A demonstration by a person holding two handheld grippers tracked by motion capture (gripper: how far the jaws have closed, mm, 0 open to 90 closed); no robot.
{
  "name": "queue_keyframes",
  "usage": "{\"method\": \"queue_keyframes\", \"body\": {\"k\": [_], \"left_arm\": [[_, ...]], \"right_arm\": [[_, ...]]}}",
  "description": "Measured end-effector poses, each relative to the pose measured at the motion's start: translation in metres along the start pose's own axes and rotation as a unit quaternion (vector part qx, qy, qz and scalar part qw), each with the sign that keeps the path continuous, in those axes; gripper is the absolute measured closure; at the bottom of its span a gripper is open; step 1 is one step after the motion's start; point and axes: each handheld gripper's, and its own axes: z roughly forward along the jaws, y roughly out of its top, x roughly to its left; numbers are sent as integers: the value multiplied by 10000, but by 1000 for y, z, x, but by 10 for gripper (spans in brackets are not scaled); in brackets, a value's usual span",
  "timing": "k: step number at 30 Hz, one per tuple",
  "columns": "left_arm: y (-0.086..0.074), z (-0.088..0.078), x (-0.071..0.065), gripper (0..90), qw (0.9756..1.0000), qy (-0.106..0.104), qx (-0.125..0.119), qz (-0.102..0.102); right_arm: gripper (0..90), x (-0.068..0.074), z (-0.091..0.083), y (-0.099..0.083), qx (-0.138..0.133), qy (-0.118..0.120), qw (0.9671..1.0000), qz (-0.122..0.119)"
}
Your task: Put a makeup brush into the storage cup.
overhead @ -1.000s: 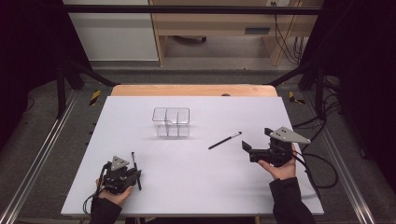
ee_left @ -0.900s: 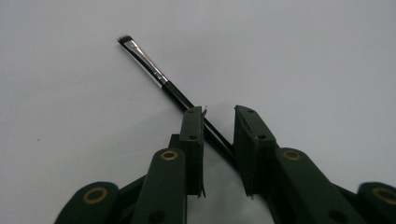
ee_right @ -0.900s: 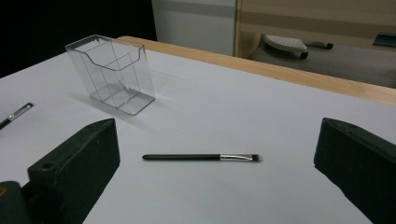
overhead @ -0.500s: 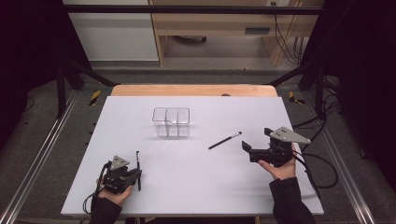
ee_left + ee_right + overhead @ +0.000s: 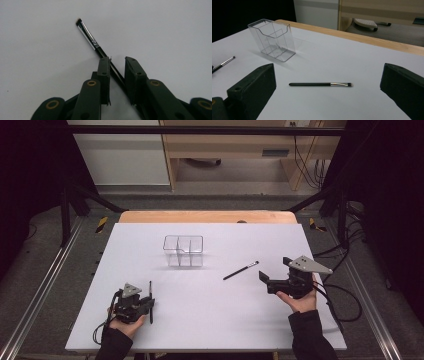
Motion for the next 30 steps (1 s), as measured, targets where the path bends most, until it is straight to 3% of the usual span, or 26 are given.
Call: {"method": "queue_keyframes", "body": {"k": [9,15,17,22,27,30], "left_arm": [[2,-1,-3,791,9996,-211,39,195],[2,-2,-10,890,9978,-553,1,361],[1,0,-14,792,9984,-407,65,390],[2,4,-16,630,9988,-363,19,324],[3,6,-20,653,9993,-195,34,309],[5,7,-20,722,9992,-86,110,371]], "right_arm": [[6,0,0,0,-2,4,10000,0],[6,0,0,0,13,9,10000,-3],[6,0,0,0,15,9,10000,-2],[6,0,-1,0,5,0,10000,2],[7,0,-1,0,-7,12,10000,12],[6,0,0,0,-2,8,10000,2]]}}
